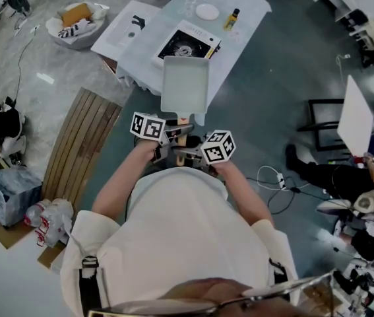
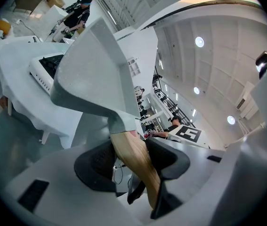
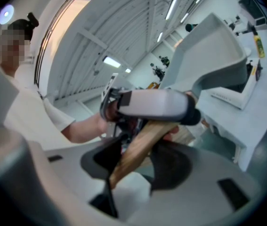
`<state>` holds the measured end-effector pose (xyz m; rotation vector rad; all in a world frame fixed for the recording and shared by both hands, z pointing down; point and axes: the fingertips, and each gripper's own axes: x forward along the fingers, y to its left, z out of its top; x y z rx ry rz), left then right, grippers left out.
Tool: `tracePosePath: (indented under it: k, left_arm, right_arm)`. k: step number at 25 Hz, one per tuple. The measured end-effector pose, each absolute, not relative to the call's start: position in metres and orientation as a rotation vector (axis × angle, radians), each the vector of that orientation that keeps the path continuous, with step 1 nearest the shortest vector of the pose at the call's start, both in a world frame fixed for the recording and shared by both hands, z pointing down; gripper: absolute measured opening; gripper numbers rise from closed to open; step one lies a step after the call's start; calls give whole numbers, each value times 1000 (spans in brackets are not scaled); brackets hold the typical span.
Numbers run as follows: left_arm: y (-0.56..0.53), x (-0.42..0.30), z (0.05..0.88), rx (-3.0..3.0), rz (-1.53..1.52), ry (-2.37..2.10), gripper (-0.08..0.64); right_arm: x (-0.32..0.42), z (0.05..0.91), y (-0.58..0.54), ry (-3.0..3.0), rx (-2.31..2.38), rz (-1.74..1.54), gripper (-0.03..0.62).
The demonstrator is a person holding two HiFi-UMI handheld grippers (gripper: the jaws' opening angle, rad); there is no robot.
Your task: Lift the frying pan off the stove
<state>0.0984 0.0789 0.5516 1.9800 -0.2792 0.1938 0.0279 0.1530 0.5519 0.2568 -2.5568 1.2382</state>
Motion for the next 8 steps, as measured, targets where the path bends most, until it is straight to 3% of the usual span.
tracePosePath:
  k: [8]
  left_arm:
    - [76,96,549,1984,195,-284,232]
  right_arm:
    - [26,549,150,-2557,256,1227,206]
